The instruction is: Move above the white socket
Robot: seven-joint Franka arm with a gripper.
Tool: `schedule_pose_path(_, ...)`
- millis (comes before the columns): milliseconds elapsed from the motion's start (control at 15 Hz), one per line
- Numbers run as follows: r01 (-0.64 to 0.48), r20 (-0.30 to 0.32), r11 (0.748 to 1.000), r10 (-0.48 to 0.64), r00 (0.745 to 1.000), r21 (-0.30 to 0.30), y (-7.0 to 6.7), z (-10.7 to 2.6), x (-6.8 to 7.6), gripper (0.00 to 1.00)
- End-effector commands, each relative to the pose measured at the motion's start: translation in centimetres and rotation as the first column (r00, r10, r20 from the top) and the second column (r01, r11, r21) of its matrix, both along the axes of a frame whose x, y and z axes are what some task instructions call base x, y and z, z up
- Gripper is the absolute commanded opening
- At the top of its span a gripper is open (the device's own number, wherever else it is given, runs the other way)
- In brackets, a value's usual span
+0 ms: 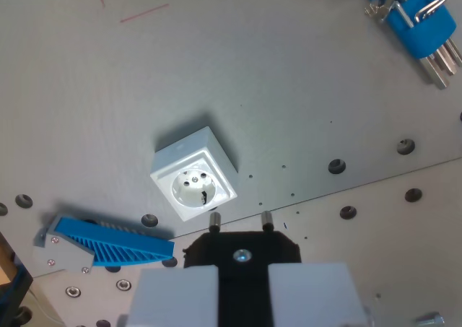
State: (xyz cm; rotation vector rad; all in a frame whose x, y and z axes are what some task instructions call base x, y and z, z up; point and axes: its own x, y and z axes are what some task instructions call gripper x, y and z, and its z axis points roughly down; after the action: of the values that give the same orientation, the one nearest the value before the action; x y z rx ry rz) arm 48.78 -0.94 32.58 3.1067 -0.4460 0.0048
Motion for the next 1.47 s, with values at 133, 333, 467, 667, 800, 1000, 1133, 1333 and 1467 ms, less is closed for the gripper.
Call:
schedule_pose_path(133,0.000,0.000,1.000,0.000,1.000,0.000,0.0,0.0,0.0,0.00)
schedule_pose_path(333,-0.002,0.000,1.000,0.002,1.000,0.000,0.0,0.0,0.0,0.00)
schedule_pose_path(467,-0.008,0.000,1.000,0.008,1.000,0.000,0.0,-0.1,-0.1,0.00)
schedule_pose_path(667,-0.023,0.001,1.000,0.023,1.000,0.000,0.1,-0.3,-0.2,0.00)
schedule_pose_path(800,-0.037,0.006,0.999,0.037,0.999,0.000,0.2,-0.5,-0.3,0.00)
schedule_pose_path(1000,-0.059,0.021,0.998,0.059,0.998,-0.001,0.3,-1.0,-0.5,0.00)
schedule_pose_path(1133,-0.078,0.031,0.997,0.078,0.996,-0.001,0.5,-1.4,-0.7,0.00)
schedule_pose_path(1333,-0.111,0.050,0.994,0.111,0.993,-0.003,0.7,-2.3,-1.1,0.00)
schedule_pose_path(1467,-0.132,0.060,0.991,0.132,0.989,-0.005,0.9,-3.0,-1.4,0.00)
